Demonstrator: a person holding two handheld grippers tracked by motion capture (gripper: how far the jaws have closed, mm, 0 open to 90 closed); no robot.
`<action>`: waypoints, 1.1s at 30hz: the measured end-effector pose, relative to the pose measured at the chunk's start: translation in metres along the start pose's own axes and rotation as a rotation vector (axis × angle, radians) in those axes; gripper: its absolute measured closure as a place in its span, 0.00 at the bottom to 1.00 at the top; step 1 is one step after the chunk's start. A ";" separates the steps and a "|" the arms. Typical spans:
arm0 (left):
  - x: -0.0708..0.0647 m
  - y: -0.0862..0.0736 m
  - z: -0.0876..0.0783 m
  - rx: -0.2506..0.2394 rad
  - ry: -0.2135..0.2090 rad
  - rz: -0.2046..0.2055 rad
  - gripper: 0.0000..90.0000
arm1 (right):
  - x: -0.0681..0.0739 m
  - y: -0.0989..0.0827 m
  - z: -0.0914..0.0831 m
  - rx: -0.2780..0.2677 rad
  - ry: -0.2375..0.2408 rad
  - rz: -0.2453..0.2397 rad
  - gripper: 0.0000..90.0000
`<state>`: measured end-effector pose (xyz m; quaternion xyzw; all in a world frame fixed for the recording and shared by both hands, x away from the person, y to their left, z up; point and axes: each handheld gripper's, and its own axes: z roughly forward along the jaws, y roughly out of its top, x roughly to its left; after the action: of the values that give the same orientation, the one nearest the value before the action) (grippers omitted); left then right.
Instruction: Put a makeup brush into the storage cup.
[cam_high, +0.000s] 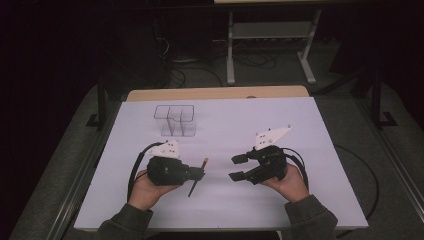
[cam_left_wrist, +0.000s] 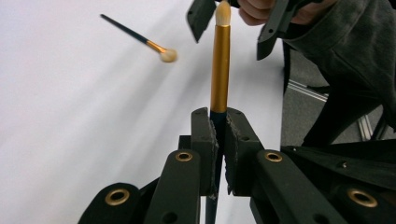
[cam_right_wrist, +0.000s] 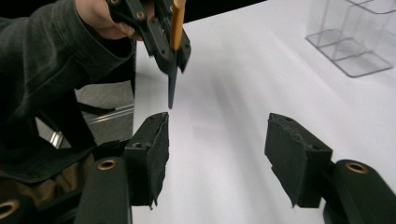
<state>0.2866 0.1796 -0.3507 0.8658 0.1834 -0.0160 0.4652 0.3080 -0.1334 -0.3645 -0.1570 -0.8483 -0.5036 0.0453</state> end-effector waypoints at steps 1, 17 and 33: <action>0.002 0.001 -0.001 -0.007 0.004 -0.004 0.93 | -0.001 -0.001 -0.001 -0.003 -0.006 0.000 0.41; 0.027 0.012 -0.025 -0.024 0.078 -0.049 0.93 | -0.013 -0.025 -0.018 -0.010 -0.118 0.056 0.34; 0.052 0.023 -0.039 -0.024 0.111 -0.080 0.93 | -0.019 -0.042 -0.025 0.014 -0.185 0.094 0.28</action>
<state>0.3373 0.2154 -0.3207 0.8518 0.2433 0.0155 0.4638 0.3106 -0.1773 -0.3919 -0.2424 -0.8441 -0.4781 -0.0086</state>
